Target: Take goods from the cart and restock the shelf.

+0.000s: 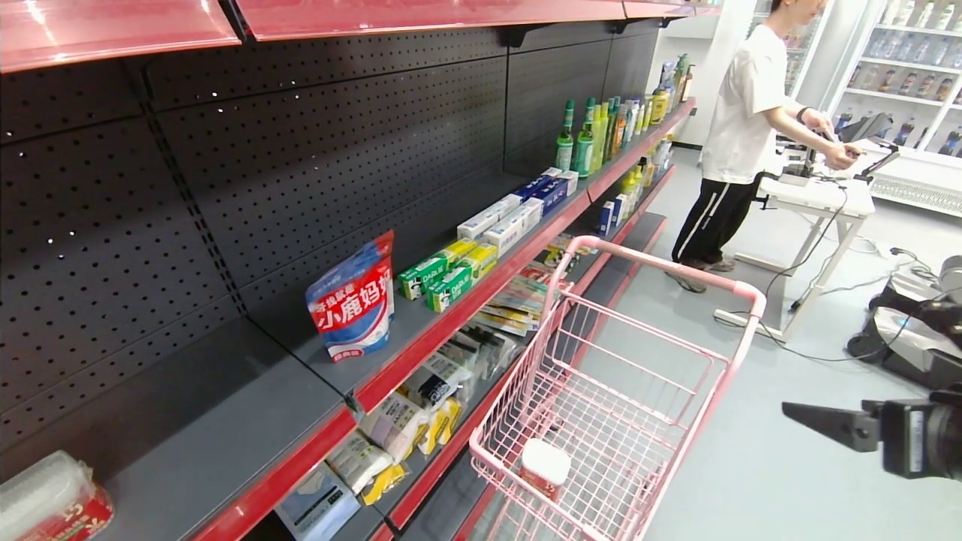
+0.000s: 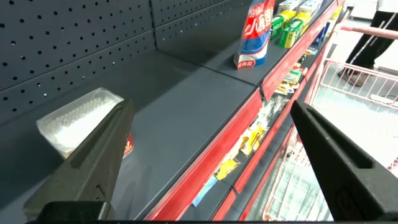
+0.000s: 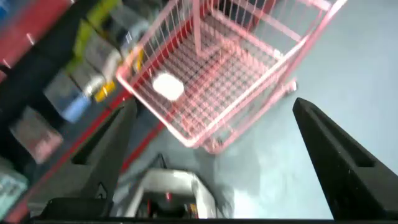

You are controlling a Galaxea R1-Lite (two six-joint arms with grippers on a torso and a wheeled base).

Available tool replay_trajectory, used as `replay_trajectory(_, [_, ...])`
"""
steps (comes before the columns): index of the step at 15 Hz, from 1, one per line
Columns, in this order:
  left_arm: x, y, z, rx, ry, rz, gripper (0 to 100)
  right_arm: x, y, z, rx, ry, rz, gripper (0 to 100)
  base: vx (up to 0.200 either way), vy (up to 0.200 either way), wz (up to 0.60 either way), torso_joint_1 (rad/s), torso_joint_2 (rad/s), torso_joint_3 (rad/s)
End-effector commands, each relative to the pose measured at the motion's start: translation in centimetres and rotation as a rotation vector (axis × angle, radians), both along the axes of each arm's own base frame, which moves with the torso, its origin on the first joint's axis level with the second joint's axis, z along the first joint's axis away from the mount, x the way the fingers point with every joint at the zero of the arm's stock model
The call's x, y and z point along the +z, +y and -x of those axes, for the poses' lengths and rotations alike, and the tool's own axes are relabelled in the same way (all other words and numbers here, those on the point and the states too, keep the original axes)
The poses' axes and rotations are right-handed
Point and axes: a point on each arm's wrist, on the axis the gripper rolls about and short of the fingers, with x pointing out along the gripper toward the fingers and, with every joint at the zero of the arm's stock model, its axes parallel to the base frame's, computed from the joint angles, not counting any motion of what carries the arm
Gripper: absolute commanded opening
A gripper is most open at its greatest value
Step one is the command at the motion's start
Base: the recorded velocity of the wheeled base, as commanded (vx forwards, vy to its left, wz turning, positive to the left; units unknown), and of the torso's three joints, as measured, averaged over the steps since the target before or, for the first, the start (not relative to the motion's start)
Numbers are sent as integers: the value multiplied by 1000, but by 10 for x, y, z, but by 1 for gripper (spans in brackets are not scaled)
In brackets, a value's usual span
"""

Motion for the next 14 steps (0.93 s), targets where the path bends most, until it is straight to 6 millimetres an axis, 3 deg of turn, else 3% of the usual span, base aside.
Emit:
replay_trajectory(1, [0, 0, 0, 3, 1, 0, 100, -54, 7, -55, 70, 302, 98, 100, 0, 0, 0, 0, 0, 0])
replay_trajectory(3, [0, 0, 0, 0, 1, 0, 100, -86, 10, -76, 221, 415, 219, 100, 0, 0, 0, 0, 0, 0])
replay_trajectory(5, [0, 0, 0, 3, 1, 0, 100, -101, 14, -93, 305, 455, 271, 100, 0, 0, 0, 0, 0, 0])
replay_trajectory(10, [0, 0, 0, 1, 1, 0, 100, -119, 36, -126, 488, 448, 332, 100, 0, 0, 0, 0, 0, 0])
replay_trajectory(14, [0, 0, 0, 0, -1, 0, 100, -130, 71, -160, 588, 402, 338, 100, 0, 0, 0, 0, 0, 0])
